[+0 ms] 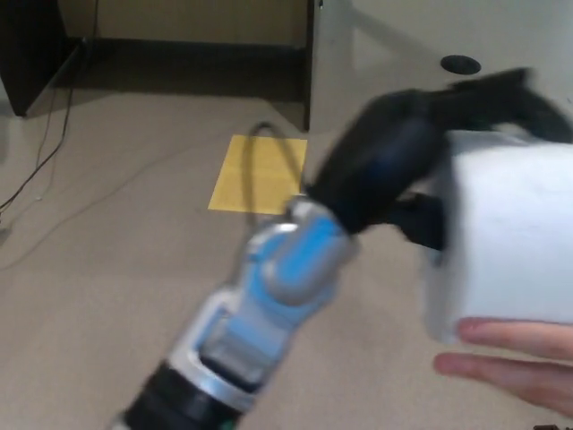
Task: A person is holding a toilet paper roll and the robot extends its left hand to grab the roll by inserting its thumb into the gap in the middle and brings its hand down by its side. Then it extends its arm again to hand the toilet paper roll back to the person.
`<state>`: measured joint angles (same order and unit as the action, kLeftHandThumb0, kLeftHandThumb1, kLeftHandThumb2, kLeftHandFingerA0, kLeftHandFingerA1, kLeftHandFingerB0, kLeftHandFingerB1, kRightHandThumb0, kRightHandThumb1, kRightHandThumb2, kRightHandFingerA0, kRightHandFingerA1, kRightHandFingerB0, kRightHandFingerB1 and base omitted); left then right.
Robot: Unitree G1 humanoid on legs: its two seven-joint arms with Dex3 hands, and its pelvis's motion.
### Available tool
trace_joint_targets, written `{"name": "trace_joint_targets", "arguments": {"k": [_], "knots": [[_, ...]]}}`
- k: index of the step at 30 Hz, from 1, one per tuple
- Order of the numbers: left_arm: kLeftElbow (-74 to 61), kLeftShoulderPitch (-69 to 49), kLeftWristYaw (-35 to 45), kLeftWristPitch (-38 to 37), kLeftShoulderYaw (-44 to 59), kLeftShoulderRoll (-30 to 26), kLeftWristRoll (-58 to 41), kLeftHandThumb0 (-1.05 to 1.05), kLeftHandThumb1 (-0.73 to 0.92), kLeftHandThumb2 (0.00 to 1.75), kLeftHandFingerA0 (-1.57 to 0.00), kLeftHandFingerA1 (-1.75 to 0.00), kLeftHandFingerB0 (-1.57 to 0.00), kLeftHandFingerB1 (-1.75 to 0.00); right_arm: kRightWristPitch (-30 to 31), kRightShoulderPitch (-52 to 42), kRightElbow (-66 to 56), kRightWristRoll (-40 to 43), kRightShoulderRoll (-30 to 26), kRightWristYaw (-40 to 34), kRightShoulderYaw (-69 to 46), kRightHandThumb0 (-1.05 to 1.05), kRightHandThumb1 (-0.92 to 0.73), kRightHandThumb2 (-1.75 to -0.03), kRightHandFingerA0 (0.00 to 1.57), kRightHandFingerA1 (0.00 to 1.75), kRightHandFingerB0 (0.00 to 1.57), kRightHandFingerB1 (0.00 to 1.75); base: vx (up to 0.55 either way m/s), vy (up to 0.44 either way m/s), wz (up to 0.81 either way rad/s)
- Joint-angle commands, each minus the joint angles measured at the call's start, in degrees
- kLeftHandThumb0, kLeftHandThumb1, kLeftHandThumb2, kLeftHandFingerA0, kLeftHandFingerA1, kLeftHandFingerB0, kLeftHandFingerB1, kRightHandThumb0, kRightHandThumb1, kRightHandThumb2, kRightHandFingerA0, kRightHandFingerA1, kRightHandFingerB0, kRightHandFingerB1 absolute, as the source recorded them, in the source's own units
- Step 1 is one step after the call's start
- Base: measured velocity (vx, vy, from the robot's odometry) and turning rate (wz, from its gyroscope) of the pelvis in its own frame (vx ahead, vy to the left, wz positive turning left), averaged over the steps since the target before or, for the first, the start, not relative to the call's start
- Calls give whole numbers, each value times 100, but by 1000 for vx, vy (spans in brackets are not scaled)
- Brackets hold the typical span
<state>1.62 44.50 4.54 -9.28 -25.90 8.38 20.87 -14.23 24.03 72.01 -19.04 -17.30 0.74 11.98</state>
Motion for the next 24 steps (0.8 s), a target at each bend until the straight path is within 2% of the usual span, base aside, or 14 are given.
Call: {"name": "trace_joint_targets", "arguments": {"k": [1, 2, 3, 6, 10, 11, 13, 14, 15, 16, 19, 21, 23, 24], "knots": [[36, 155, -219, 550, -733, 638, 816, -26, 74, 65, -77, -162, -74, -133, 23, 12, 34, 60, 2, 91, -67, -36, -69, -59, 57, 54, 43, 40, 0, 0, 8], [5, 105, -198, 593, -824, 688, 831, -26, 77, 67, -80, -163, -71, -136, 13, 6, 33, 60, 2, 83, -72, -42, -56, -87, 50, 62, 36, 52, 0, 0, 9], [-36, 44, -180, 633, -936, 726, 880, -25, 77, 70, -78, -167, -67, -142, -40, -10, 32, 61, 0, 62, -80, -34, -68, -59, 58, 54, 45, 42, 0, 0, 6], [-105, -213, -295, 453, -1384, 782, 979, -24, 79, 68, -82, -169, -66, -145, -325, -59, 10, -133, -86, -120, 78, -39, -70, -60, 74, 75, 59, 48, 0, 0, 0], [-252, -399, -375, 484, -1584, 753, 1054, -18, 82, 64, -83, -175, -56, -154, -383, -65, 28, -122, -95, -99, 83, -40, -70, -60, 75, 73, 59, 47, 0, 0, 0], [-306, -439, -272, 518, -1595, 682, 1015, -30, 78, 63, -79, -170, -69, -123, -477, -78, 36, -384, -174, -348, 298, -59, -76, -64, 72, 50, 59, 42, 0, 0, 0], [-467, -445, -62, 727, -1603, 575, 1053, -36, 72, 61, -73, -129, -67, -47, -435, -28, 90, -382, -173, -260, 369, -58, -75, -64, 74, 48, 60, 39, 0, 0, 0], [-514, -430, 2, 806, -1614, 526, 1115, -55, 51, 83, -56, -68, -29, -45, -386, -9, 111, -357, -173, -203, 377, -55, -76, -63, 70, 48, 59, 40, 0, 0, 0], [-600, -422, 142, 980, -1638, 455, 1201, -36, 31, 90, 0, -47, 0, -50, -377, -12, 108, -367, -183, -205, 405, -57, -76, -63, 73, 57, 62, 39, 0, 0, 0], [-704, -438, 323, 1175, -1649, 400, 1209, -71, 44, 80, -9, -31, 0, -13, -503, -42, 95, -327, -194, -228, 385, -56, -74, -63, 68, 52, 60, 39, 0, 0, 0], [-889, -458, 579, 1317, -1553, 276, 1053, -82, 48, 84, 0, 0, 0, -2, -415, -44, 118, -269, -148, -332, 324, -46, -71, -61, 76, 71, 61, 45, 0, 0, 0], [-1018, -444, 748, 1406, -1461, 194, 945, -82, 52, 57, 0, 0, 0, 0, -360, -19, 132, -245, -123, -322, 295, -40, -68, -61, 67, 60, 56, 45, 0, 0, 0], [-1149, -411, 897, 1471, -1328, 104, 872, -83, 41, 76, 0, 0, 0, 0, -412, -25, 103, -177, -81, -306, 217, -38, -67, -59, 64, 56, 51, 45, 0, 0, 0], [-1186, -394, 914, 1445, -1274, 54, 875, -85, 53, 57, 0, 0, 0, 0, -339, -26, 80, -82, -49, -189, 134, -35, -69, -60, 60, 57, 44, 44, 0, 0, 0]]}}
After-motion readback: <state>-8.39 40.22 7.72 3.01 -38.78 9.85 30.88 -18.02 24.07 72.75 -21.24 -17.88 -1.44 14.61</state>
